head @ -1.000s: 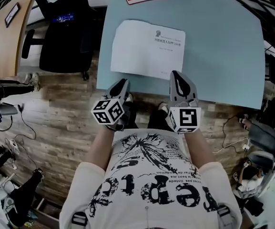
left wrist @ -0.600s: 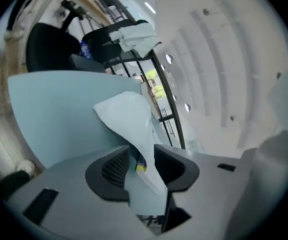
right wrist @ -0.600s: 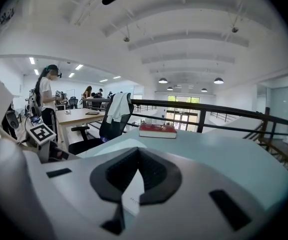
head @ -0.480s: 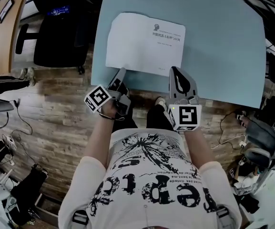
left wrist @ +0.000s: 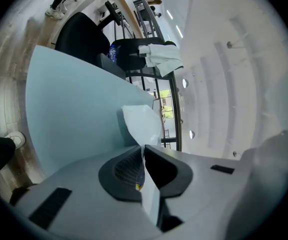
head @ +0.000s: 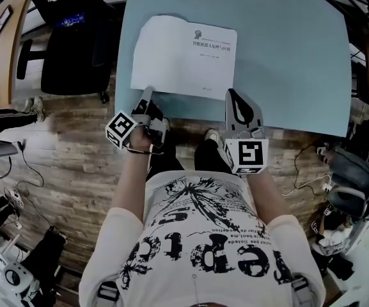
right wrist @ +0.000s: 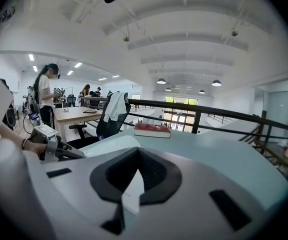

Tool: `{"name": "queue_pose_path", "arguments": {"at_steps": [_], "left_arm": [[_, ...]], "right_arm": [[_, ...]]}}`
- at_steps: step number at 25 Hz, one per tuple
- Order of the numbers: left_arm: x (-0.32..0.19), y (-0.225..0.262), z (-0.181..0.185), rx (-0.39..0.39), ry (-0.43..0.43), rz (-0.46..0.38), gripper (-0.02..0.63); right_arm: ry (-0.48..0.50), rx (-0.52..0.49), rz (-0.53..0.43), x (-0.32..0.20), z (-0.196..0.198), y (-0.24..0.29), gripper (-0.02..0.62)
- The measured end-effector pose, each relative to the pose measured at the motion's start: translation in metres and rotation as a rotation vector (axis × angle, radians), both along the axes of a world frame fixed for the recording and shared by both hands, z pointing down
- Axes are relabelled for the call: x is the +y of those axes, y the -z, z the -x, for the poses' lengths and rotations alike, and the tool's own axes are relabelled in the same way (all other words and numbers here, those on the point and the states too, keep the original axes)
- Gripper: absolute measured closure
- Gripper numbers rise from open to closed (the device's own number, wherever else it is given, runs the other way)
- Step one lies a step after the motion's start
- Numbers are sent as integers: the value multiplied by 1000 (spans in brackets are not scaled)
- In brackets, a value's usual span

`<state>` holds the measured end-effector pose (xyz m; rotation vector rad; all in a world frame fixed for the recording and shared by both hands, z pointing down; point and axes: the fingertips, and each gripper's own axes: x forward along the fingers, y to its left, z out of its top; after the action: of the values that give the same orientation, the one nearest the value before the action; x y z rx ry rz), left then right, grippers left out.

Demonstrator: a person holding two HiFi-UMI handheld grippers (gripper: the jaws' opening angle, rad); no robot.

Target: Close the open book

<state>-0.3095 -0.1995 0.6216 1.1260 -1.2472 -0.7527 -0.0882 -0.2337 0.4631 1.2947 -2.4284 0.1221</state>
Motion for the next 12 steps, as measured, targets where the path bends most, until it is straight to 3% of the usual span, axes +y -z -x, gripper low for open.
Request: {"name": "queue_pose_path", "arguments": {"at_steps": [5, 12], "left_arm": [[1, 20, -7, -44, -12, -54, 584], [0, 56, -31, -326, -126, -122, 588]], "right_arm": [[-11, -4, -13, 5, -14, 8, 584], [-9, 27, -16, 13, -36, 9, 584]]}}
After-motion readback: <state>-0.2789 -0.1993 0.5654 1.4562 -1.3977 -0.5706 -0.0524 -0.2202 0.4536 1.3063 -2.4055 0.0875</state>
